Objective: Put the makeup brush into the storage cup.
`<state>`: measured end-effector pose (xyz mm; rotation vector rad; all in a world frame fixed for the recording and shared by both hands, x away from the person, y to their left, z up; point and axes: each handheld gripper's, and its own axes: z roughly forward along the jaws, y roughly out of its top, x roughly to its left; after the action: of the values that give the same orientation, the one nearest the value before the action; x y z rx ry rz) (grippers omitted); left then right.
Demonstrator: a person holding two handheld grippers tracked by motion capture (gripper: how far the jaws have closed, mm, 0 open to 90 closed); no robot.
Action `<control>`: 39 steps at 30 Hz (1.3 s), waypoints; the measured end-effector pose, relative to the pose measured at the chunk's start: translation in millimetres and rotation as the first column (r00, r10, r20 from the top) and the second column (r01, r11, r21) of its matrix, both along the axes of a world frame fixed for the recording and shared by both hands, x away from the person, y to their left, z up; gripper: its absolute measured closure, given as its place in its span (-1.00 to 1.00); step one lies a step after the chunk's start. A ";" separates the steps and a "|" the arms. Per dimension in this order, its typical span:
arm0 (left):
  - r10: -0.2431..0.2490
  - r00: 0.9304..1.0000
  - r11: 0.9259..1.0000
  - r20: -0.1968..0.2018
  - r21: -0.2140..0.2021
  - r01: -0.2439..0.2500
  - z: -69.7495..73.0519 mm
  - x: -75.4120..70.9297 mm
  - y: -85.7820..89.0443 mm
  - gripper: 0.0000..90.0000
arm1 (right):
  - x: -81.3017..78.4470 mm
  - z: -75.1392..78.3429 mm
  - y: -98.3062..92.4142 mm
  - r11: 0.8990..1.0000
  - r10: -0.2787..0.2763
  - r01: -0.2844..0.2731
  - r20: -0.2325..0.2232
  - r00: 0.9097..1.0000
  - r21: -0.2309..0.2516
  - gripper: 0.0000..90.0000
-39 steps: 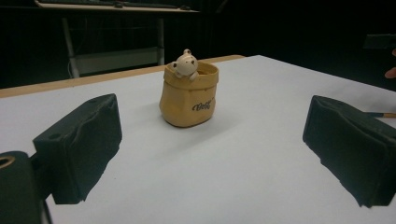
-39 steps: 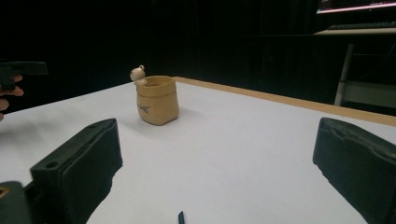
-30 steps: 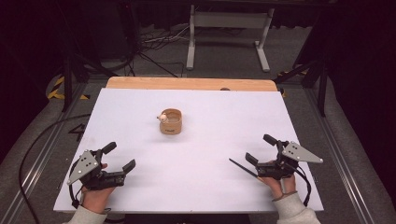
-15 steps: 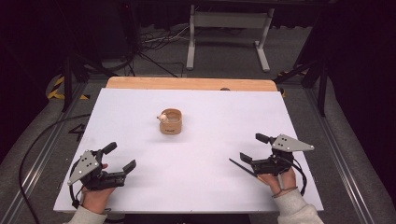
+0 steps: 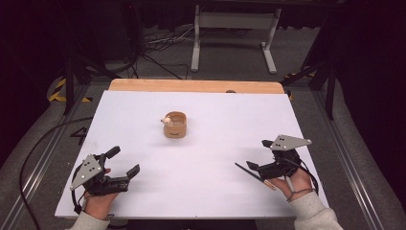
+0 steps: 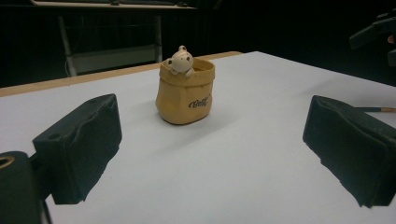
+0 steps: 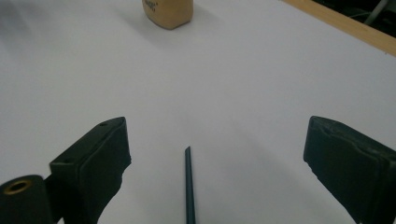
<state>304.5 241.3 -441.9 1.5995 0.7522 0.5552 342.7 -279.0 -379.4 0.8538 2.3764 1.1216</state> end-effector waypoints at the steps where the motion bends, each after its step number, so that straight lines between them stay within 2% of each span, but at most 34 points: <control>1: 0.000 1.000 1.000 0.000 0.001 0.000 0.0 0.0 0.0 -0.88 | 0.5 0.1 0.7 1.000 0.001 -0.002 -0.014 1.000 -0.018 -0.84; 8: 0.000 1.000 1.000 -0.001 0.000 0.000 -0.2 0.2 -0.2 -0.88 | 3.5 -0.5 5.9 0.993 0.011 -0.022 -0.090 0.996 -0.119 -0.84; 16: -0.001 1.000 1.000 -0.002 0.003 0.001 -0.2 0.3 -0.4 -0.89 | 6.0 -3.4 8.5 0.979 0.023 -0.057 -0.170 0.985 -0.195 -0.77; 19: 0.000 1.000 1.000 -0.002 0.001 0.000 -0.2 0.3 -0.1 -0.89 | 6.3 -5.3 10.0 0.969 0.026 -0.072 -0.190 0.981 -0.238 -0.76; 24: 0.003 1.000 1.000 -0.001 0.002 -0.003 -0.1 0.2 0.0 -0.89 | 7.8 -5.4 11.2 0.959 0.017 -0.077 -0.215 0.977 -0.272 -0.75; 30: 0.004 1.000 1.000 -0.002 -0.001 -0.004 -0.2 0.4 0.3 -0.89 | 8.6 -5.7 13.3 0.939 0.006 -0.095 -0.259 0.966 -0.332 -0.77; 31: 0.004 1.000 1.000 -0.002 -0.001 -0.004 -0.2 0.4 0.1 -0.89 | 8.6 -5.7 13.3 0.939 0.006 -0.095 -0.259 0.966 -0.332 -0.77; 39: 0.005 1.000 1.000 -0.002 -0.001 -0.005 -0.2 0.3 0.0 -0.89 | 12.2 -7.8 16.1 0.919 -0.004 -0.124 -0.323 0.946 -0.375 -0.77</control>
<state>304.7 241.3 -442.0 1.5973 0.7580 0.5569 354.9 -262.9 -387.1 0.8703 2.7743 0.5159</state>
